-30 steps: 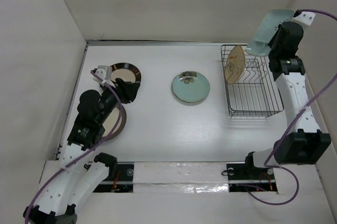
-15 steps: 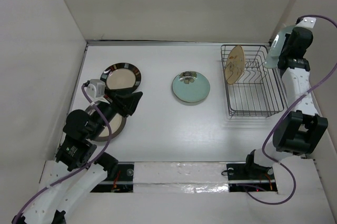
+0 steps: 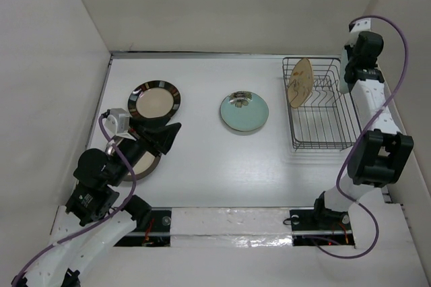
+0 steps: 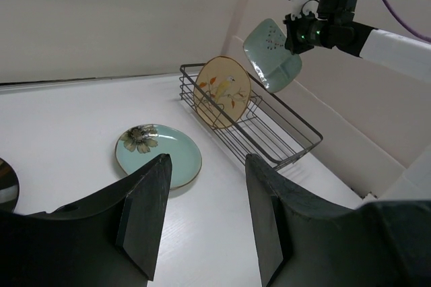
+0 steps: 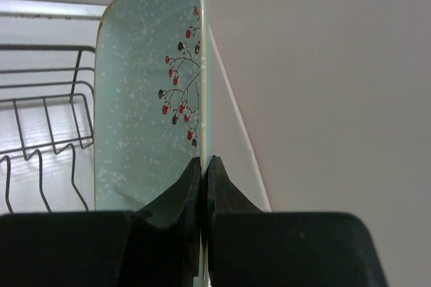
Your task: Load the plates into the dish rack
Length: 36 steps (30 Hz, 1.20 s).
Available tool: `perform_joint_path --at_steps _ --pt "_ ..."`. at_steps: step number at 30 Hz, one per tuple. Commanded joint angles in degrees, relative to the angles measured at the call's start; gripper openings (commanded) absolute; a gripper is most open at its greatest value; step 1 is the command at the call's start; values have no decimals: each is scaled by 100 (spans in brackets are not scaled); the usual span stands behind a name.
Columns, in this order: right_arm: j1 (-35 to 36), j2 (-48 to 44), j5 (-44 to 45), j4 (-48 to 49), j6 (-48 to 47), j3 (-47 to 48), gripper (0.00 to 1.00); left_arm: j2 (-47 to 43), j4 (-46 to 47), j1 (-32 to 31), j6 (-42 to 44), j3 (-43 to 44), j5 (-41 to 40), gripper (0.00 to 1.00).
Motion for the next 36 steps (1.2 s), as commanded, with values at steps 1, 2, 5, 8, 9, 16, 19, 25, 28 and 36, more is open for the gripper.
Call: perform_joint_path --at_steps 1,2,5,8,9,16,19,25,28,36 --pt "125 -44 202 758 -558 104 0 -18 133 -57 84 190 -81 45" --pt "255 8 237 767 -585 95 0 -26 133 -57 84 190 -90 45" --pt "388 166 359 828 -743 43 0 -18 116 -57 93 199 -108 45" --pt "441 272 482 837 -831 -10 0 -9 116 -57 93 190 -117 45" --pt "502 316 544 907 -883 -45 0 -18 116 -57 93 207 -117 45" --pt "556 466 860 1012 -1173 -54 0 17 107 -57 101 207 -152 45" --pt "556 484 1045 1145 -1218 -10 0 18 107 -110 101 190 -143 45" --pt "556 413 1248 1286 -1429 -45 0 18 98 -180 110 199 -152 45" --pt "556 448 1239 1312 -1490 -115 0 9 89 -180 119 207 -187 45" --pt "556 686 1239 1286 -1314 -212 0 44 89 -180 119 199 -178 45"
